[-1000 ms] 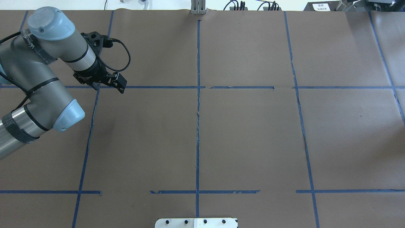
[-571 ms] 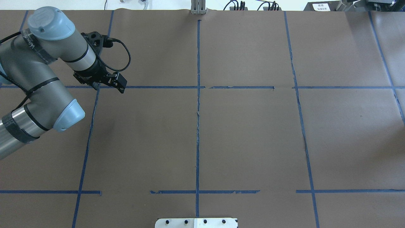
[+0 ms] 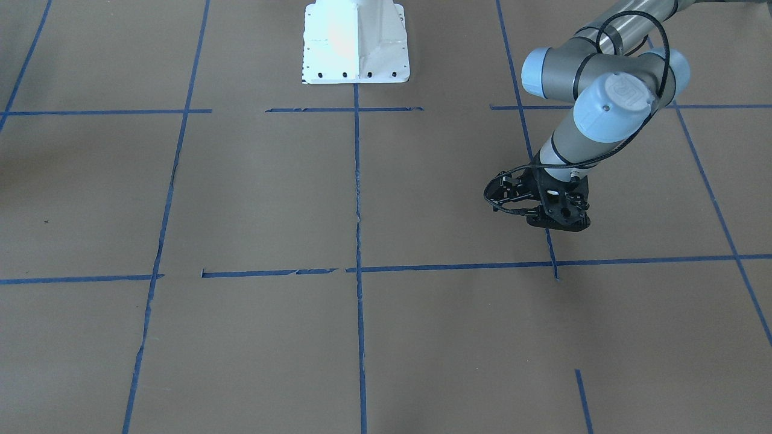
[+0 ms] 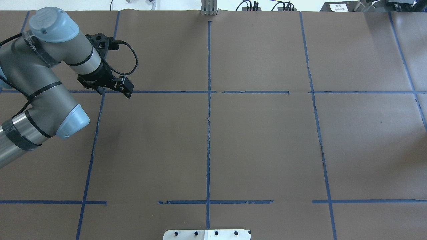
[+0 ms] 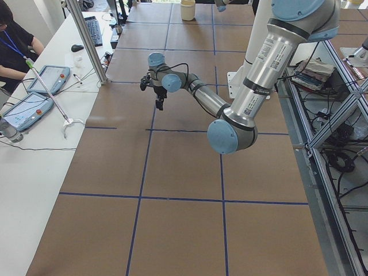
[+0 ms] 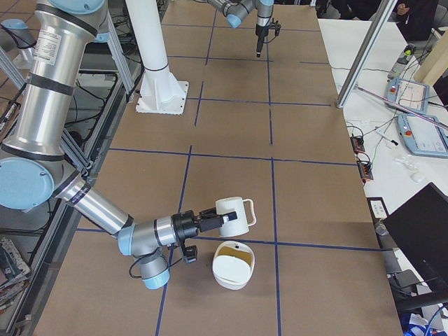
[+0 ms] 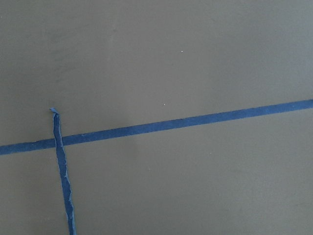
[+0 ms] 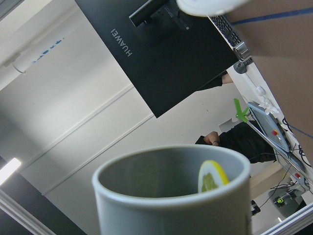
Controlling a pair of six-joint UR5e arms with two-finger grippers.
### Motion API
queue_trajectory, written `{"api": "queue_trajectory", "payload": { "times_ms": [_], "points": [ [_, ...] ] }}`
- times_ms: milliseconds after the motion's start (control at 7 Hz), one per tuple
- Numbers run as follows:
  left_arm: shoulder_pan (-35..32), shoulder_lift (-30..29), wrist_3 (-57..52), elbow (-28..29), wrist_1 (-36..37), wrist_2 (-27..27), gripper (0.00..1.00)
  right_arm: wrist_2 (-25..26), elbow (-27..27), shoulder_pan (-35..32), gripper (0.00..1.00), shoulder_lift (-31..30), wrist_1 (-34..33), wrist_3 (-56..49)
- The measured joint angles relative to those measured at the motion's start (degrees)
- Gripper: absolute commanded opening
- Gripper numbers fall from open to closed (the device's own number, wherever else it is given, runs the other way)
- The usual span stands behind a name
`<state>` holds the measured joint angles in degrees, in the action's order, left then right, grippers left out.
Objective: Left arm hands cup to right arm to dump lemon
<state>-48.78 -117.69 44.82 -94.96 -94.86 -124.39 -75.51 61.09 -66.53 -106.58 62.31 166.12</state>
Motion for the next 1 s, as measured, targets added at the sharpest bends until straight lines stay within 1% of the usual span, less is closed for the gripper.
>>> {"api": "queue_trajectory", "payload": {
  "times_ms": [143, 429, 571, 1000],
  "points": [
    [0.0, 0.0, 0.0, -0.03, 0.01, 0.02, 1.0, 0.01, 0.04, 0.0, 0.13, -0.02, 0.34, 1.83],
    [0.01, 0.0, 0.0, -0.03, 0.02, 0.01, 1.0, -0.01, -0.02, 0.0, 0.18, -0.09, 0.59, 2.03],
    [0.03, 0.0, 0.0, 0.0, 0.02, -0.01, 1.0, -0.07, -0.14, 0.0, 0.18, -0.06, 0.64, -0.39],
    [0.07, -0.04, 0.06, -0.02, 0.0, -0.05, 1.0, -0.65, -0.37, 0.0, 0.18, -0.06, 0.54, -12.04]
  ]
}}
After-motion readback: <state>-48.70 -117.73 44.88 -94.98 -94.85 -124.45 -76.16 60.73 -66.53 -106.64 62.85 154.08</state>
